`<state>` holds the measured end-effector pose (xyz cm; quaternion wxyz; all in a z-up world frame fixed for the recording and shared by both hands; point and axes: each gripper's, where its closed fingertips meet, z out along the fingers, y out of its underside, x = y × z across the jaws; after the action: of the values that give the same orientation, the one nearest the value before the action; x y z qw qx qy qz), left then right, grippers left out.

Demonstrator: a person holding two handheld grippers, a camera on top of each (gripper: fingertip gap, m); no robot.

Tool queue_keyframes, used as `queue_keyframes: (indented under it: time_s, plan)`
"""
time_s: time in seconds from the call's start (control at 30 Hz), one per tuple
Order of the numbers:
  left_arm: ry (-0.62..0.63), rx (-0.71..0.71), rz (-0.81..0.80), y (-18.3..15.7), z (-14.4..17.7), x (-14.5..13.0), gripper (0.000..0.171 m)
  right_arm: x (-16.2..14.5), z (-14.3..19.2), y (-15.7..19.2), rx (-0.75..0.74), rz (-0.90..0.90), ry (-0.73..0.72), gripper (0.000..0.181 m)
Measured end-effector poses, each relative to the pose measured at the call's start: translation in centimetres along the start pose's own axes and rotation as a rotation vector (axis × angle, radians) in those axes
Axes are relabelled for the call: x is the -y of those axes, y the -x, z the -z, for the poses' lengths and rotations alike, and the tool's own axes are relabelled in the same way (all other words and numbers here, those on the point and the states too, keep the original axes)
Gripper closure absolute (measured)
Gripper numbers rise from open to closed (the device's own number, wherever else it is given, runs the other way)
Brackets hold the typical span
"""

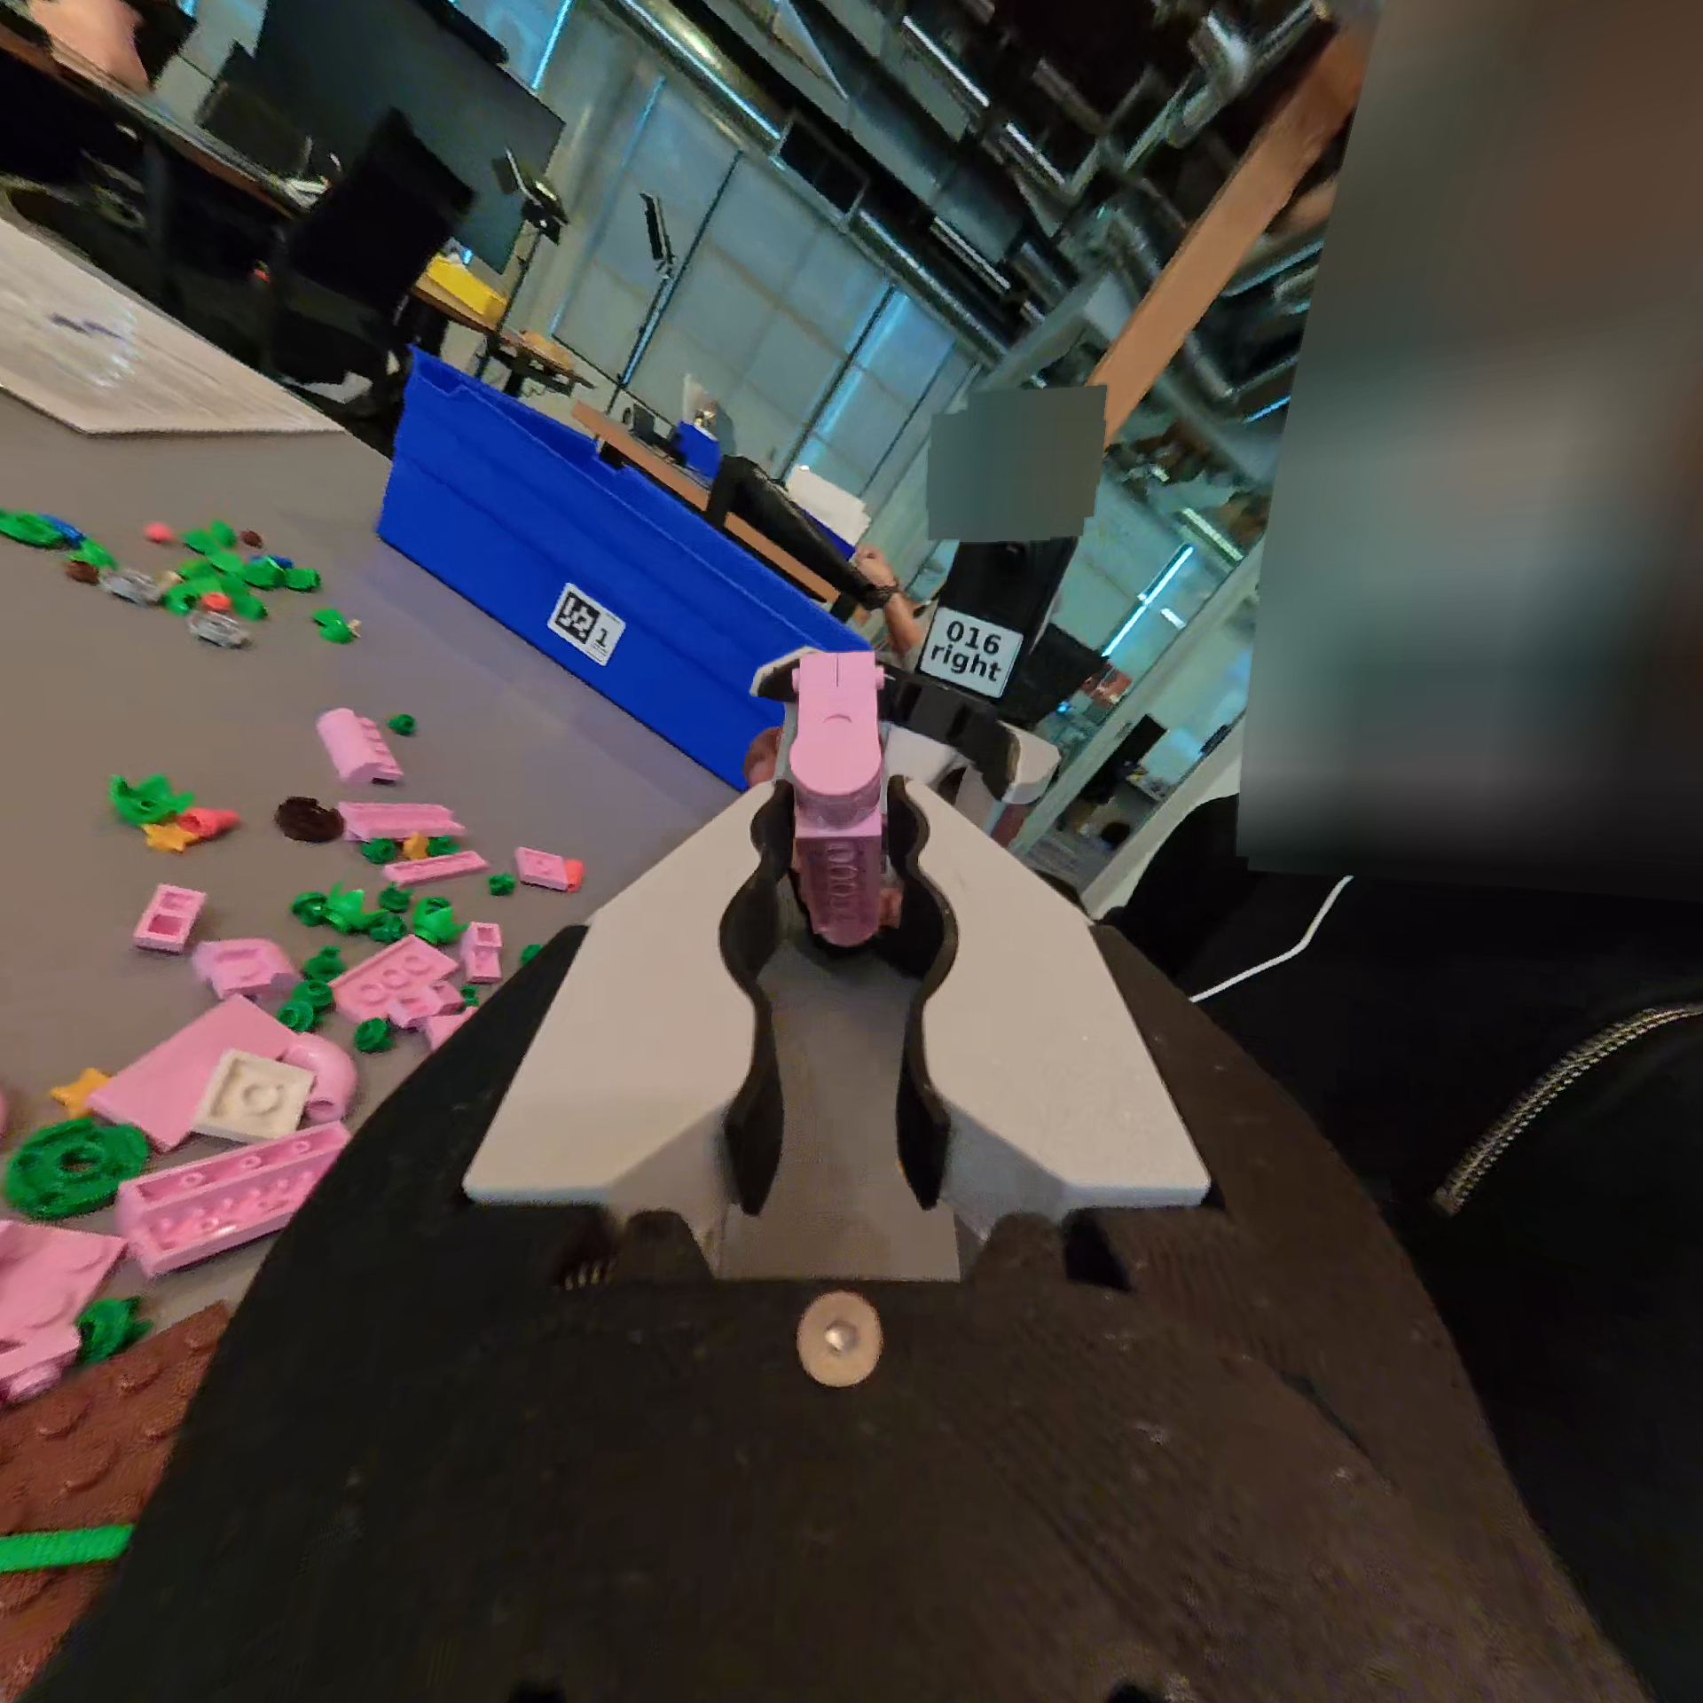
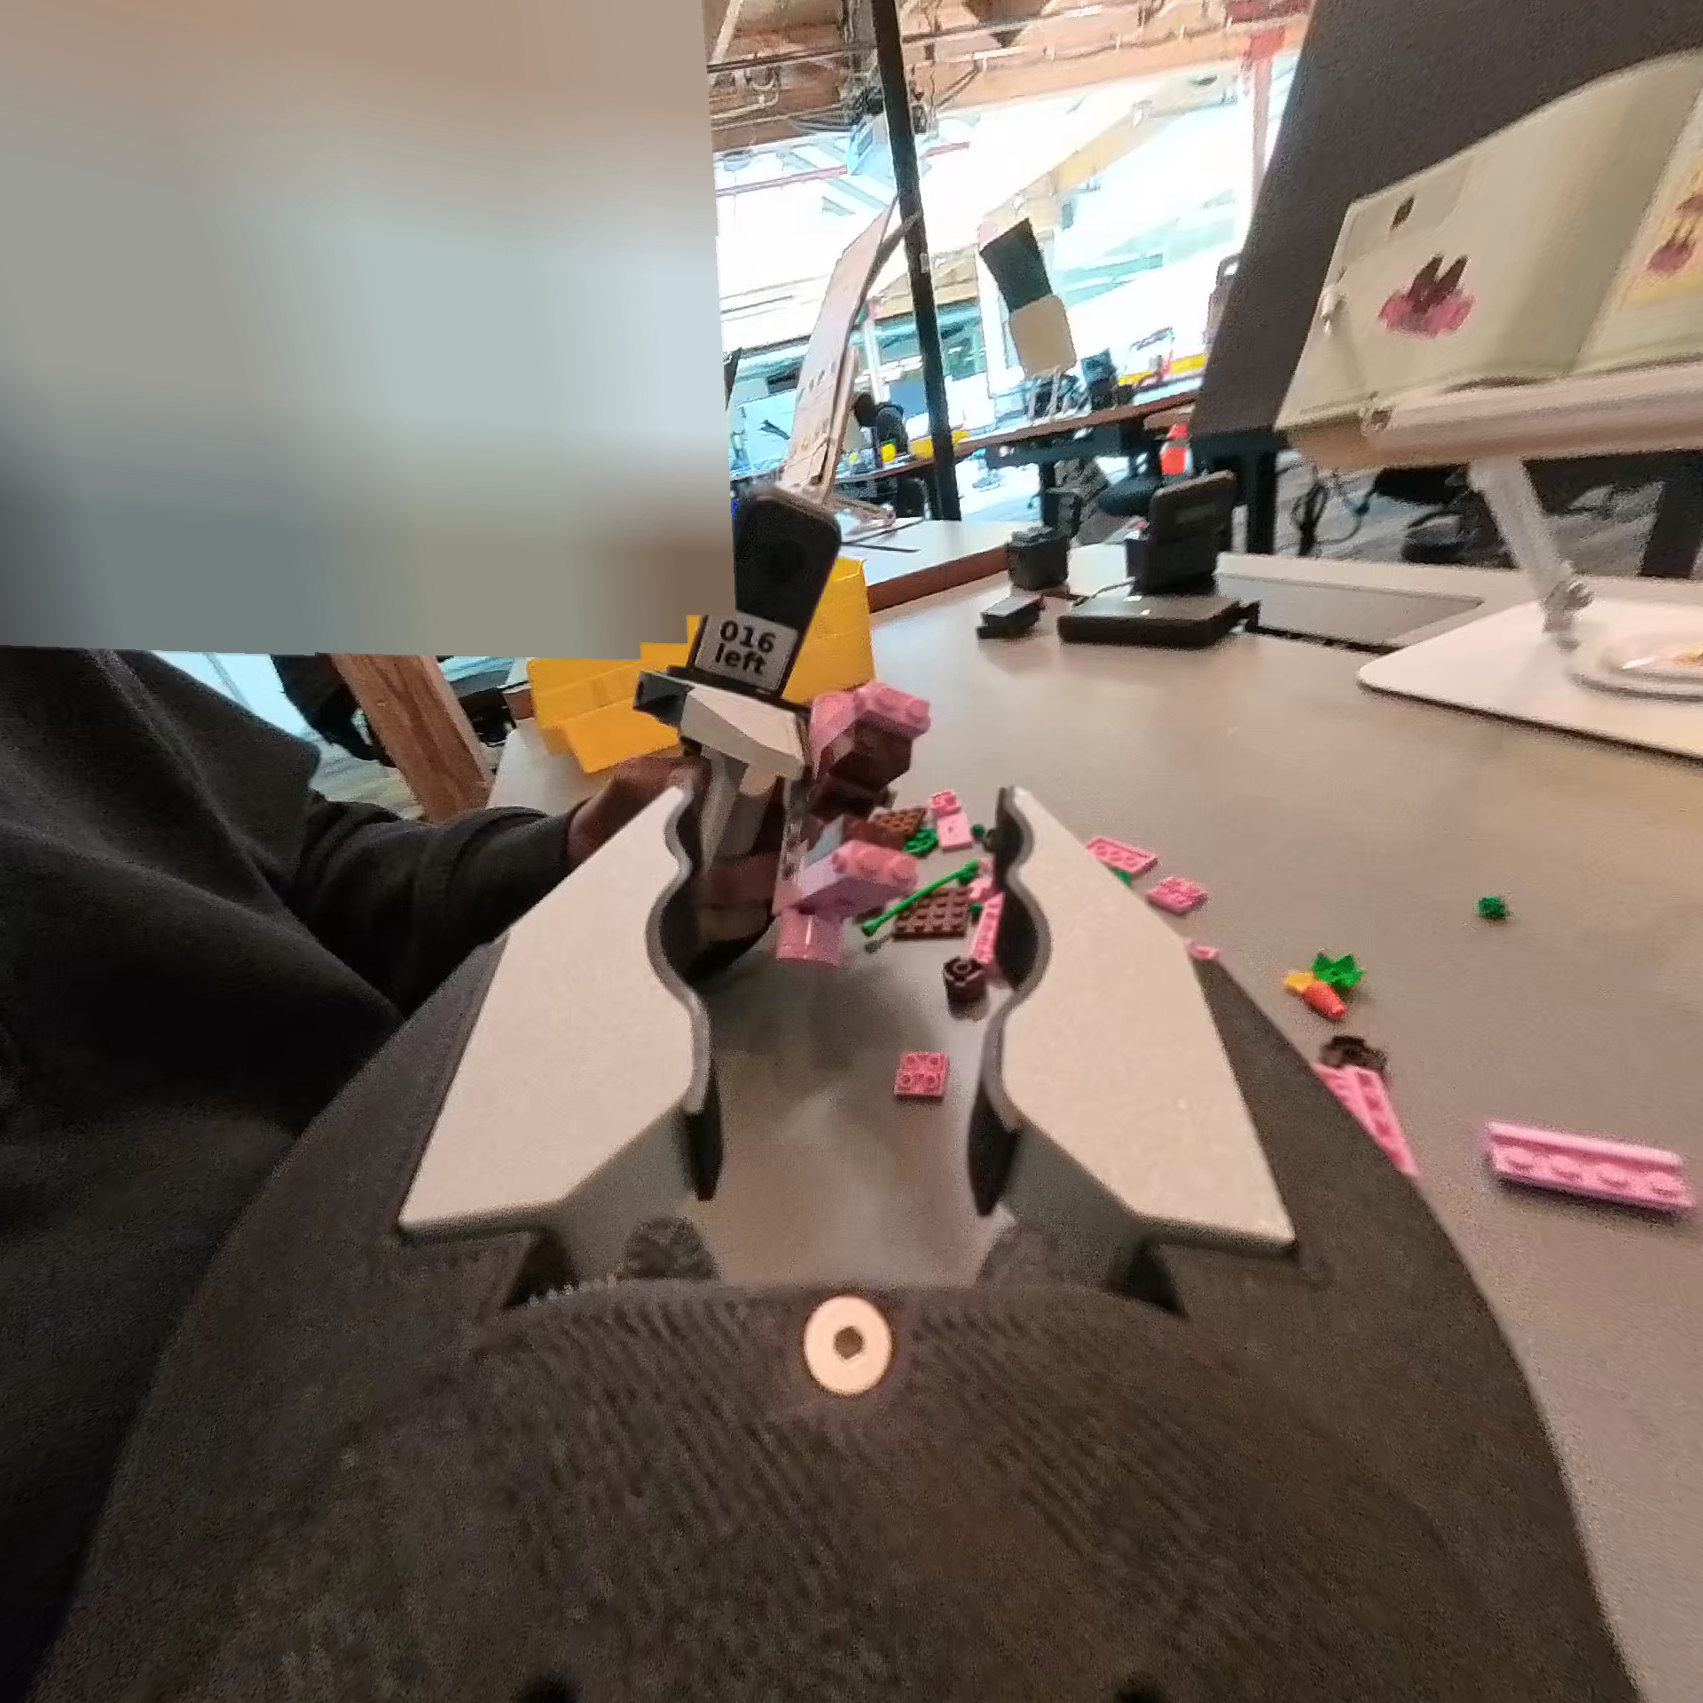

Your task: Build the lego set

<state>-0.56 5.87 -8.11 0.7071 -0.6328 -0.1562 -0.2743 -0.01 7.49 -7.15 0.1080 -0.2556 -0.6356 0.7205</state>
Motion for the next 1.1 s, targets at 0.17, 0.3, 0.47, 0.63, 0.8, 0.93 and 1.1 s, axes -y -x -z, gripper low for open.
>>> queue_keyframes:
  time_s: [0.17, 0.3, 0.47, 0.63, 0.8, 0.93, 1.1]
  plan:
    - [0.008, 0.006, -0.074, -0.6, -0.1, 0.0, 0.154, -1.1, -0.3, 0.5, 0.061, -0.057, 0.049, 0.13]
    - [0.011, -0.022, -0.073, -1.1, -0.3, -0.1, 0.154, -2.8, -0.8, 0.6, 0.068, -0.07, 0.136, 0.124]
    - [0.009, -0.036, -0.057, -1.2, -0.5, -0.2, 0.155, -3.8, -1.1, 1.6, 0.13, -0.065, 0.194, 0.154]
    - [0.015, -0.061, -0.053, -1.5, -0.6, -0.3, 0.155, -3.2, -0.8, 1.7, 0.136, -0.03, 0.175, 0.162]
    - [0.088, -0.042, -0.093, -1.4, -1.0, -1.5, 0.154, -1.7, 0.0, 1.1, 0.137, -0.065, 0.092, 0.163]
    - [0.152, 0.009, -0.153, -1.0, -1.4, -2.5, 0.138, -2.0, 0.4, 0.7, 0.122, -0.019, 0.122, 0.163]
    - [0.114, 0.124, -0.235, 0.2, -0.9, -1.4, 0.114, -4.0, 0.7, 0.8, 0.121, 0.098, 0.249, 0.163]
